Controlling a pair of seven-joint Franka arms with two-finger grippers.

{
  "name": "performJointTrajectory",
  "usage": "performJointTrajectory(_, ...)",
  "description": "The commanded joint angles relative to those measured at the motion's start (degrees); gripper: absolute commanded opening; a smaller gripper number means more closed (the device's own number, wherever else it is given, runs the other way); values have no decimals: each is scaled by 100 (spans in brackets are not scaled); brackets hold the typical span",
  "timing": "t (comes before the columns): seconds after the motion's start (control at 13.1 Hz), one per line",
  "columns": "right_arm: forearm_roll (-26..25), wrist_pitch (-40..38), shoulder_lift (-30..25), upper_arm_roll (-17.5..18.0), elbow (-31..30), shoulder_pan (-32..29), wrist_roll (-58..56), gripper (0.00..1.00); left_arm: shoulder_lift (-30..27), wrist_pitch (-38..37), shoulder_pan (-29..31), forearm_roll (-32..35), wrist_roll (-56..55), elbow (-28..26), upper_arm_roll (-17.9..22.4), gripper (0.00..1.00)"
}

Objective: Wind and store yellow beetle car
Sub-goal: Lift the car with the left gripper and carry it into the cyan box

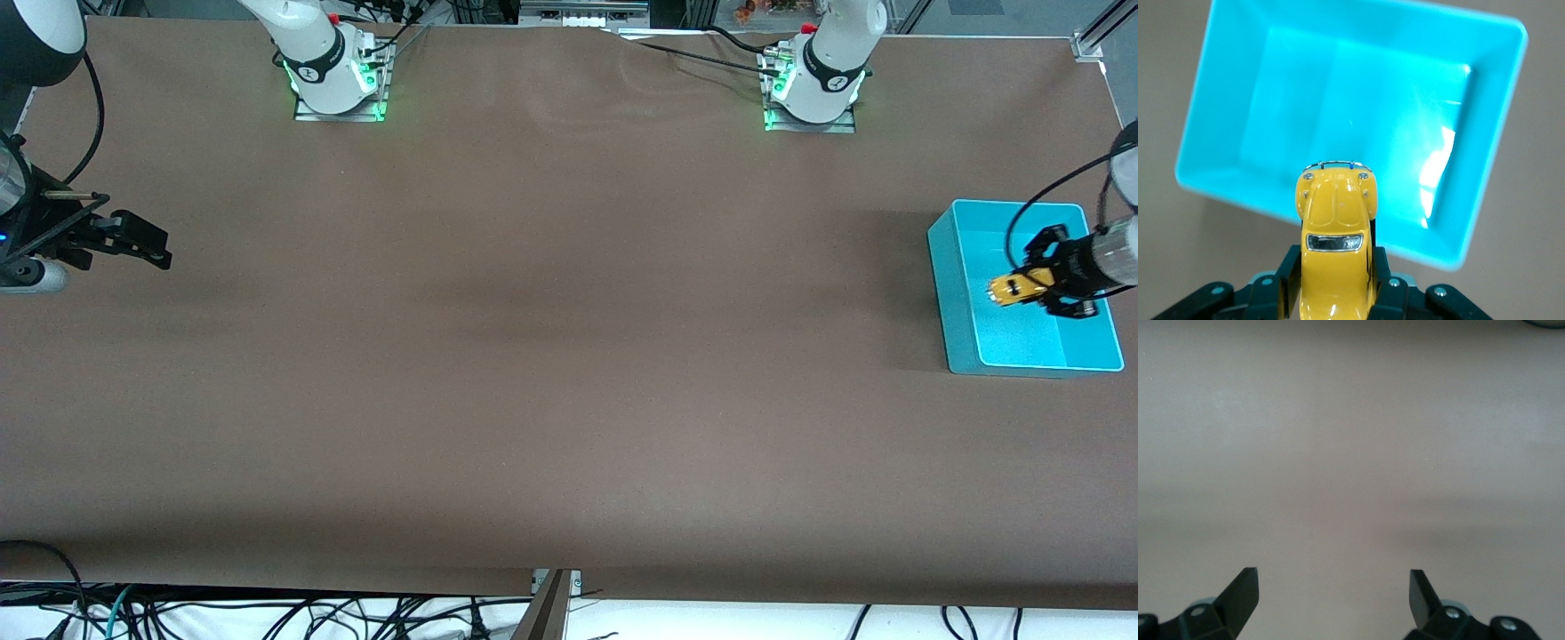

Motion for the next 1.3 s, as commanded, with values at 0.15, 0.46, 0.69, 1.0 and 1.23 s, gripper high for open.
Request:
performJointTrajectory(0.15,-5,-40,-31,8,-3,-18,39,100,385,903,1140,150,1207,-464,-90,0)
performJointTrajectory(0.46,-23,-32,-31,17,-3,0,39,100,411,2223,1500,159,1208,-1413,-90,0)
performJointTrajectory(0.69,-14,-32,-31,8,-3,-18,39,100,402,2656,1528,186,1217,-1828,-98,0)
performJointTrajectory(1.0,-32,-32,-31,17,-3,0,39,100,429,3139,1528,203,1217,-2267,-116,15)
performJointTrajectory(1.23,-23,-32,-31,17,-3,-9,39,100,446,3166,1511,212,1252,-2286,-125,46)
